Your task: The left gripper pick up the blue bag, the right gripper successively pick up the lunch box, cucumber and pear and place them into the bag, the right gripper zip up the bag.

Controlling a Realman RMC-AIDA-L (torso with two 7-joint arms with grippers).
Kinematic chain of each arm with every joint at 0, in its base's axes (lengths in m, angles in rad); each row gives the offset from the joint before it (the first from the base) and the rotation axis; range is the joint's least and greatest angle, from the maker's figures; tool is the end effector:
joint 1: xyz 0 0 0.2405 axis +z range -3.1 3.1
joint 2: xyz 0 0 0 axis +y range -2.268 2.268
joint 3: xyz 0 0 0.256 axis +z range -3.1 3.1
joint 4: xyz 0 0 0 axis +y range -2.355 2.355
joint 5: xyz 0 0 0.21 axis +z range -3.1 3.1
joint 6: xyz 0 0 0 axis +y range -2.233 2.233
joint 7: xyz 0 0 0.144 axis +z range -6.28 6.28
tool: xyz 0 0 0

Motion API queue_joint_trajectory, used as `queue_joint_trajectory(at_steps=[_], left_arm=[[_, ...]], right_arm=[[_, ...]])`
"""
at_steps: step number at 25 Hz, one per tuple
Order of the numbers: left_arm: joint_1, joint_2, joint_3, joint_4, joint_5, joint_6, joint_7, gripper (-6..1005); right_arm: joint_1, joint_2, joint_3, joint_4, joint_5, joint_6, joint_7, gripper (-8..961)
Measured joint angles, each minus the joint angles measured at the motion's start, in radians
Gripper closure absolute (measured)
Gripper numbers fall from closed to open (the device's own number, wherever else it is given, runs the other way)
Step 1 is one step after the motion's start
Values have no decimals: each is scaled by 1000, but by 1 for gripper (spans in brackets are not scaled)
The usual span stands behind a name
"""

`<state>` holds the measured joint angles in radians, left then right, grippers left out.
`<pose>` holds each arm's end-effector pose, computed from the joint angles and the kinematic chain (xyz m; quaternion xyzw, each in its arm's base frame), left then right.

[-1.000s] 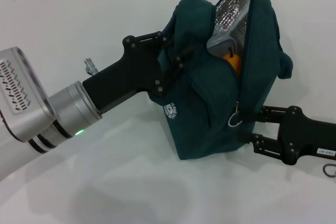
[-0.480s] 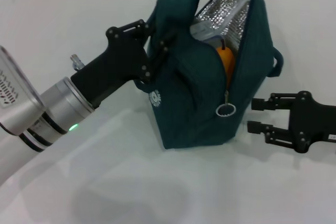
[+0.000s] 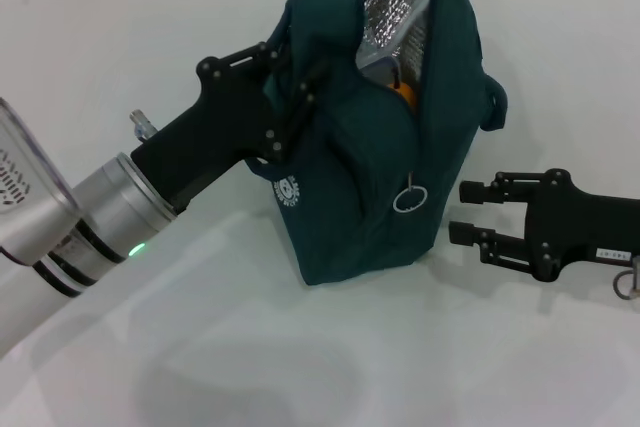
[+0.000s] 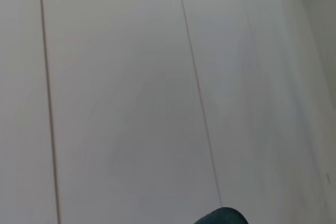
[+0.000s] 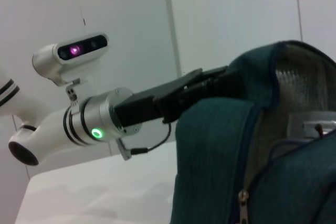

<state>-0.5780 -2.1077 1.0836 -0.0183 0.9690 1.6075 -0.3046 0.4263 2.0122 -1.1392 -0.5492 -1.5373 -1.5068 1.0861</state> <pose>-0.2355 0.3019 -0.0547 -0.8316 -0.0239 -0.4317 0.3486 0.2618 0.3031 -0.0208 -0.9453 0.1103 0.2825 0.1202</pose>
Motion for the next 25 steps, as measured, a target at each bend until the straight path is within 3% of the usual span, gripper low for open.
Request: queue_joint_trajectory(at_steps=[11, 18, 25], left_arm=[[12, 0, 1, 0, 56, 3, 9, 691], [14, 0, -3, 2, 52, 4, 9, 685], [11, 0, -6, 12, 43, 5, 13, 680]], right_arm=[[39, 16, -18, 50, 75, 14, -3, 483], [79, 16, -126, 63, 95, 71, -4, 482], [82, 12, -130, 53, 98, 90, -3, 482]])
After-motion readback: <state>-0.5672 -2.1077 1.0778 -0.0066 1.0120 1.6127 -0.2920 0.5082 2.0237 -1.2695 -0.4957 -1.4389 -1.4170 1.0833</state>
